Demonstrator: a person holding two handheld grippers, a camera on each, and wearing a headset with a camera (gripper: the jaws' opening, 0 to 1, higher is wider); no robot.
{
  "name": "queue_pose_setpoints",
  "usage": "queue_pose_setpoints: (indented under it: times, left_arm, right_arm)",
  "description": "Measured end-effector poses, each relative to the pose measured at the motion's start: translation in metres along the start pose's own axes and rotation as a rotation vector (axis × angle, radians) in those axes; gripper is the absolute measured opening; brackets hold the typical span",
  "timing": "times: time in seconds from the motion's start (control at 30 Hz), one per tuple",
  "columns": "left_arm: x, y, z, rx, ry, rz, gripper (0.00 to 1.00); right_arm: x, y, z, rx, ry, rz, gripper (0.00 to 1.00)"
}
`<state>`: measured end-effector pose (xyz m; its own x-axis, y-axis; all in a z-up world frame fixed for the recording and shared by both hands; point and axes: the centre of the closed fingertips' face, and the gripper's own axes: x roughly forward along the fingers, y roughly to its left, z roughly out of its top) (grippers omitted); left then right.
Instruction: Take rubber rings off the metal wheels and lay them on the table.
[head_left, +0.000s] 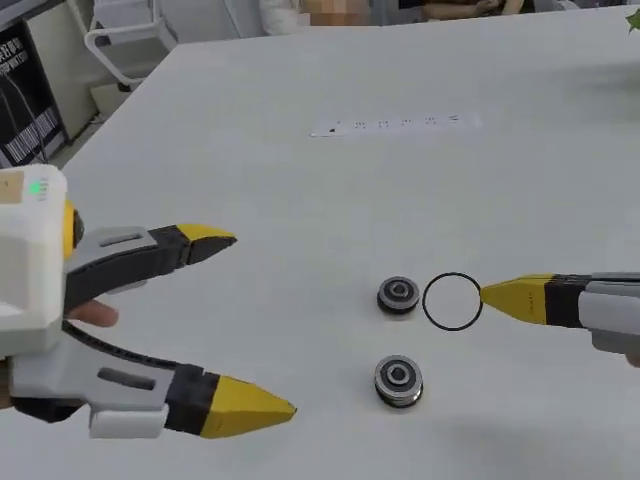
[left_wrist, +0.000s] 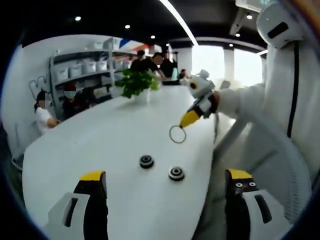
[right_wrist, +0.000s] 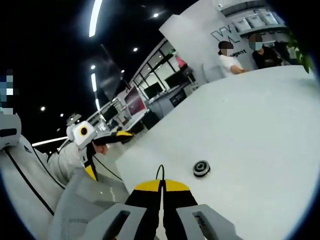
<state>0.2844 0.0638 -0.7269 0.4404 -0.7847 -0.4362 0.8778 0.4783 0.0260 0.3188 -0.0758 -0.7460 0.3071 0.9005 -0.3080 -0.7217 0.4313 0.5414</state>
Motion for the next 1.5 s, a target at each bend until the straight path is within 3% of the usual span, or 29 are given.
queue_pose_setpoints:
  times: [0.17,0.33,0.47,0.7,0.83,1.13,1.5]
  left_arm:
    - [-0.02,0.002,-0.002,-0.013,-0.012,0.02,1.0]
    - [-0.039,0.005,-0.017,-0.026,0.017,0.061,1.0]
    - [-0.048,0.004,-0.022,-0.063,-0.008,0.097,1.0]
    - [-0.053,-0.001,-0.037,-0.119,-0.034,0.127,1.0]
    - [-0.051,-0.008,-0.041,-0.149,-0.025,0.136,1.0]
    - [-0.052,0.0,-0.035,-0.173,-0.077,0.177,1.0]
    - [-0.048,0.003,-0.039,-0.181,-0.083,0.184,1.0]
  right_arm:
    - [0.003,0.008,0.007,-0.009,0.0,0.02,0.0]
    - [0.01,0.017,0.013,-0.018,0.012,0.052,0.0]
    - [0.018,0.021,0.014,-0.033,0.032,0.068,0.0]
    - [0.037,0.036,0.02,-0.059,0.052,0.115,0.0]
    - [0.049,0.043,0.018,-0.077,0.078,0.144,0.0]
    - [0.077,0.05,0.008,-0.1,0.151,0.191,0.0]
    - [0.106,0.049,-0.02,-0.121,0.276,0.231,0.0]
